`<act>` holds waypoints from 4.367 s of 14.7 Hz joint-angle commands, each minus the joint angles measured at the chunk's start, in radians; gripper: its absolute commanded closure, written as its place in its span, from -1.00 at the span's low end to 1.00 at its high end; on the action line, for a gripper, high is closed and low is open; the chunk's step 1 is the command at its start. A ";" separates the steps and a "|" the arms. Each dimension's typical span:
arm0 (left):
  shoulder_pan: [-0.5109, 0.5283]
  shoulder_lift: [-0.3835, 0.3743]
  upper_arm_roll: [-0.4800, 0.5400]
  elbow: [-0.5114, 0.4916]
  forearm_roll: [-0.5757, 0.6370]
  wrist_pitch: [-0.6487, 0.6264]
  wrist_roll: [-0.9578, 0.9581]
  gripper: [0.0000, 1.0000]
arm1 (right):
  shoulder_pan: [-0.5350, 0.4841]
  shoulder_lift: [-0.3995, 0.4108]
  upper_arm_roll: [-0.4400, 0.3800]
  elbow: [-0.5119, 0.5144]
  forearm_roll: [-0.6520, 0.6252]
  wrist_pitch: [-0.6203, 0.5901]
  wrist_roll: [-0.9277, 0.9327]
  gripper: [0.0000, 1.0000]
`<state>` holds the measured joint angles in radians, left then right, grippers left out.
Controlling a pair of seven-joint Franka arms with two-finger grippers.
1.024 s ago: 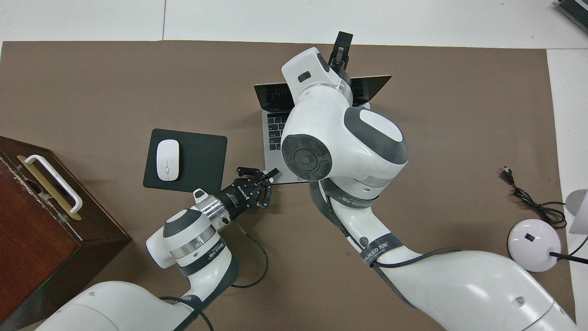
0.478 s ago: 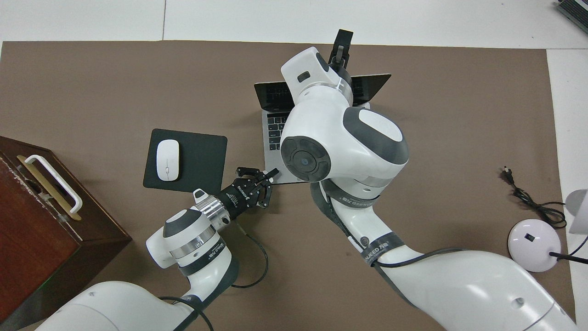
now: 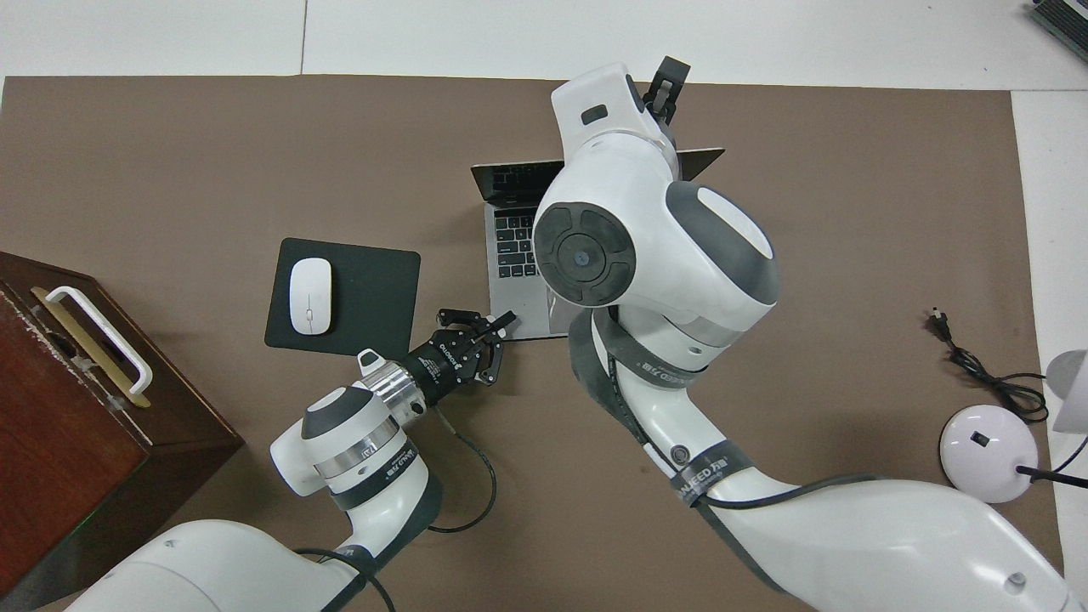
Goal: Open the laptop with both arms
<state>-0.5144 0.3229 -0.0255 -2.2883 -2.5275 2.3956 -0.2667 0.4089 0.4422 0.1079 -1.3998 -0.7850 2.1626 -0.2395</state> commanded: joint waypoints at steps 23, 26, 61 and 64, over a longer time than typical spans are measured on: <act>0.073 -0.071 -0.002 0.222 0.344 0.350 -0.100 1.00 | -0.205 -0.273 0.001 -0.002 0.561 -0.371 0.008 -1.00; 0.079 -0.091 0.001 0.220 0.432 0.347 -0.098 1.00 | -0.261 -0.304 0.001 -0.002 0.618 -0.405 0.019 -1.00; 0.478 -0.076 0.052 0.780 2.442 -0.639 -0.086 1.00 | -0.407 -0.482 -0.083 -0.162 0.828 -0.561 0.368 -1.00; 0.479 -0.140 0.050 0.776 2.497 -0.774 -0.075 1.00 | -0.412 -0.471 -0.083 -0.176 0.826 -0.537 0.368 -1.00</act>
<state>-0.0343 0.2336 0.0216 -1.4963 -0.0665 1.6981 -0.3591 0.0065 -0.0037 0.0251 -1.5250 0.0170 1.5866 0.1112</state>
